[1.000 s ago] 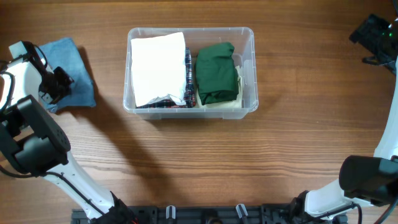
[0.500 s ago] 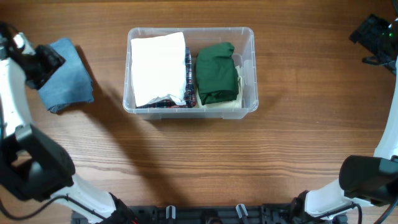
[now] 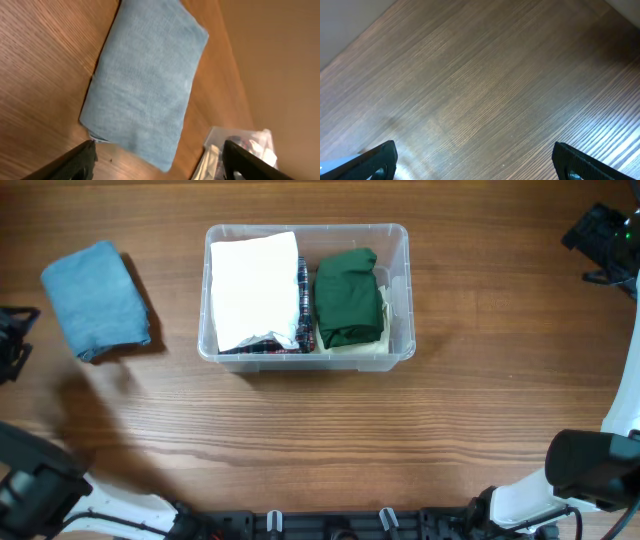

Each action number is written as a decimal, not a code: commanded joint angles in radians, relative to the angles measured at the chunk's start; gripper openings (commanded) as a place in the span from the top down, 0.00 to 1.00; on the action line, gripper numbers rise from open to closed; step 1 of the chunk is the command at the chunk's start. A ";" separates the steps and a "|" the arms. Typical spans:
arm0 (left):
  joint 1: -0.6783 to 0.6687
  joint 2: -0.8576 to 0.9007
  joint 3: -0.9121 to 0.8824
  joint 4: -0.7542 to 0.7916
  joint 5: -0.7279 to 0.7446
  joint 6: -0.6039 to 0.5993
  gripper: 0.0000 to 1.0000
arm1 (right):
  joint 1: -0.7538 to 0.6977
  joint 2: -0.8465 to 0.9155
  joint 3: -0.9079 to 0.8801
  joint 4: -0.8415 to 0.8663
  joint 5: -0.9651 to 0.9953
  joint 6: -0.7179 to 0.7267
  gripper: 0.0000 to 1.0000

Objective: Pack container
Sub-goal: 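Push the blue denim cloth right toward the box with the left gripper, then grasp the blue denim cloth edge with the left gripper and lift, then carry the denim cloth over the box's right half with the left gripper, then lower the denim cloth onto the green cloth and release it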

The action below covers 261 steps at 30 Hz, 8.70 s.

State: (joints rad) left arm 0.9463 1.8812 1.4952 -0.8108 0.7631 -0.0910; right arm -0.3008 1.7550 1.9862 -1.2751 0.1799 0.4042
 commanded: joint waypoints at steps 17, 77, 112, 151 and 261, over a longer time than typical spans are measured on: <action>-0.069 0.134 -0.182 0.402 -0.105 0.060 0.03 | 0.002 0.011 0.002 0.003 -0.005 0.015 0.00; -0.296 0.437 -0.179 0.899 0.055 -0.205 0.91 | 0.002 0.011 0.002 0.003 -0.005 0.016 0.00; -0.379 -0.302 -0.179 0.701 0.203 -0.318 0.96 | 0.002 0.011 0.002 0.003 -0.005 0.016 0.00; -1.195 -0.164 -0.179 1.261 -0.023 -0.956 0.96 | 0.002 0.011 0.002 0.003 -0.005 0.015 0.00; -1.203 -0.160 -0.385 0.956 -0.253 -0.429 0.24 | 0.002 0.011 0.002 0.003 -0.005 0.016 0.00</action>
State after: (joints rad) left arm -0.2607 1.7924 1.1042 0.1482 0.5598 -0.7433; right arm -0.3008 1.7550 1.9862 -1.2751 0.1799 0.4042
